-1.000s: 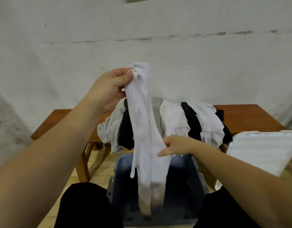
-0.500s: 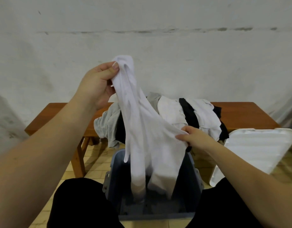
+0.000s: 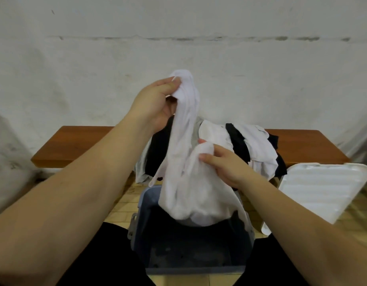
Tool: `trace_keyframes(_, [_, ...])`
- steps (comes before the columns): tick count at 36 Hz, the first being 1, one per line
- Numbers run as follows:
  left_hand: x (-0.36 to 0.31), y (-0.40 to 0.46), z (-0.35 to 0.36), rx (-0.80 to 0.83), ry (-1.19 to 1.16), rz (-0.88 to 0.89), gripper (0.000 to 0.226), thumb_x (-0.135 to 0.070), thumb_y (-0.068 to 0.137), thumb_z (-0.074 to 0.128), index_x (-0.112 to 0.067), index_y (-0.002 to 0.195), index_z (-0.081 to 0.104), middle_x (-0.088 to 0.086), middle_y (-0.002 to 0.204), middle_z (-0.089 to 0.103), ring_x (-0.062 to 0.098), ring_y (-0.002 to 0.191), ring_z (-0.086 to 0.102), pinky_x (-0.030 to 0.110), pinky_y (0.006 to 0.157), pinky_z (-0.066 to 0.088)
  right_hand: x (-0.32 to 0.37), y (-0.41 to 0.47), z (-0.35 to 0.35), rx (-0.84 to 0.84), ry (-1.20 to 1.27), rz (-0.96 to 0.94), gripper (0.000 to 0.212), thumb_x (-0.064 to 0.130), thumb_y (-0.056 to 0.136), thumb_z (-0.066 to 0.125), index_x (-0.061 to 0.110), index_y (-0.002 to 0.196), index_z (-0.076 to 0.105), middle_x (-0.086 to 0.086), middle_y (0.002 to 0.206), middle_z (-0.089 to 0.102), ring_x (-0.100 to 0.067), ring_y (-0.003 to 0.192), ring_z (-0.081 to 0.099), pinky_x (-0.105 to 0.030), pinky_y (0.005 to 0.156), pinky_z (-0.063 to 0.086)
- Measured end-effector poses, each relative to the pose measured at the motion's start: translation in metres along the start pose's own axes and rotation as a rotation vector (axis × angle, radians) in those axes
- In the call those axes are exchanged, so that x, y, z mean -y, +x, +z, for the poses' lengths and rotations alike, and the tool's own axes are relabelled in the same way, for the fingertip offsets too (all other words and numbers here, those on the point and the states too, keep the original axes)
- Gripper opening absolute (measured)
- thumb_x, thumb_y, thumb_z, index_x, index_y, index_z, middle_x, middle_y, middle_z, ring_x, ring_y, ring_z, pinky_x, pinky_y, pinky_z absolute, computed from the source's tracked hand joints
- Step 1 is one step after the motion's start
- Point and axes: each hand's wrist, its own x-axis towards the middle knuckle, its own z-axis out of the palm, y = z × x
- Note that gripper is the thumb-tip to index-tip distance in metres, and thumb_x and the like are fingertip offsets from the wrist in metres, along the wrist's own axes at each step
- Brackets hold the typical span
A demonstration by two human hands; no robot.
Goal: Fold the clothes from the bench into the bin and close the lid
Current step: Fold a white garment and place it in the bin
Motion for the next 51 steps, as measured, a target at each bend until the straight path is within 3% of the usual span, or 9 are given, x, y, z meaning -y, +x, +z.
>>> trace_keyframes(6, [0.012, 0.009, 0.017, 0.061, -0.058, -0.074, 0.029, -0.006, 0.099, 0.055, 0.004, 0.126, 0.058, 0.009, 0.094, 0.072, 0.017, 0.082, 0.071, 0.028, 0.076, 0.058, 0.015, 0.009, 0.023, 0.041, 0.000, 0.001, 0.040, 0.033, 0.085, 0.068, 0.019, 0.122, 0.063, -0.006, 0.121, 0.070, -0.025, 0.115, 0.065, -0.048, 0.106, 0.047])
trace_keyframes(9, [0.025, 0.007, 0.007, 0.125, -0.015, -0.090, 0.031, -0.010, 0.100, 0.054, -0.006, 0.131, 0.051, 0.010, 0.117, 0.068, 0.021, 0.101, 0.070, 0.034, 0.090, 0.056, 0.016, 0.011, 0.021, -0.039, 0.060, -0.043, 0.032, 0.028, 0.095, 0.062, 0.020, 0.126, 0.060, -0.001, 0.122, 0.070, -0.019, 0.116, 0.065, -0.043, 0.105, 0.047])
trace_keyframes(14, [0.075, -0.022, -0.027, 0.094, 0.430, -0.129, 0.073, -0.041, 0.091, 0.066, -0.026, 0.151, 0.026, -0.004, 0.134, 0.055, 0.015, 0.121, 0.056, 0.040, 0.104, 0.045, 0.026, 0.009, 0.009, -0.158, 0.325, -0.107, 0.023, 0.017, 0.101, 0.052, 0.014, 0.123, 0.061, -0.005, 0.118, 0.072, -0.020, 0.114, 0.065, -0.037, 0.098, 0.050])
trace_keyframes(19, [0.130, -0.048, -0.053, 0.239, 0.791, -0.213, 0.099, -0.048, 0.077, 0.079, -0.033, 0.152, 0.018, -0.013, 0.133, 0.048, -0.001, 0.110, 0.055, 0.020, 0.082, 0.051, 0.031, 0.014, 0.000, -0.247, 0.443, -0.100, 0.031, 0.017, 0.100, 0.056, 0.006, 0.128, 0.059, -0.012, 0.122, 0.068, -0.024, 0.117, 0.064, -0.039, 0.099, 0.050])
trace_keyframes(31, [0.139, -0.040, -0.072, 0.143, 0.917, -0.242, 0.016, -0.028, 0.089, 0.067, -0.026, 0.105, 0.067, -0.002, 0.099, 0.070, 0.018, 0.093, 0.066, 0.037, 0.087, 0.055, 0.044, 0.004, -0.024, -0.161, 0.465, -0.137, 0.036, 0.017, 0.100, 0.054, 0.003, 0.133, 0.056, -0.015, 0.133, 0.062, -0.028, 0.126, 0.058, -0.043, 0.111, 0.041])
trace_keyframes(37, [0.114, -0.043, -0.082, -0.059, 0.636, -0.167, 0.012, -0.025, 0.096, 0.060, -0.019, 0.102, 0.068, 0.007, 0.097, 0.069, 0.024, 0.084, 0.065, 0.029, 0.066, 0.056, 0.047, -0.003, -0.051, -0.282, 0.268, -0.131, 0.038, 0.020, 0.102, 0.052, 0.003, 0.136, 0.053, -0.011, 0.130, 0.065, -0.022, 0.121, 0.062, -0.041, 0.108, 0.044])
trace_keyframes(42, [0.088, -0.034, -0.088, -0.165, 0.205, -0.198, 0.019, -0.017, 0.098, 0.057, -0.015, 0.115, 0.065, 0.004, 0.117, 0.067, 0.020, 0.110, 0.061, 0.031, 0.081, 0.048, 0.043, -0.009, -0.073, -0.332, -0.098, -0.033, 0.028, 0.030, 0.100, 0.057, 0.021, 0.126, 0.060, 0.000, 0.120, 0.070, -0.020, 0.114, 0.065, -0.045, 0.105, 0.048])
trace_keyframes(47, [0.067, -0.029, -0.094, -0.210, 0.167, -0.171, 0.014, -0.016, 0.100, 0.056, -0.012, 0.108, 0.066, 0.003, 0.102, 0.074, 0.021, 0.102, 0.066, 0.038, 0.092, 0.051, 0.043, -0.019, -0.090, -0.468, -0.304, 0.006, 0.005, 0.033, 0.100, 0.056, 0.032, 0.102, 0.061, 0.004, 0.111, 0.066, -0.018, 0.103, 0.063, -0.040, 0.093, 0.054])
trace_keyframes(51, [0.056, -0.023, -0.110, -0.273, 0.158, -0.167, 0.022, -0.023, 0.098, 0.059, -0.010, 0.115, 0.064, 0.011, 0.116, 0.069, 0.028, 0.111, 0.065, 0.047, 0.099, 0.050, 0.040, -0.019, -0.111, -0.571, -0.371, 0.065, 0.015, 0.030, 0.101, 0.055, 0.022, 0.113, 0.060, -0.003, 0.116, 0.064, -0.016, 0.095, 0.063, -0.026, 0.071, 0.055])
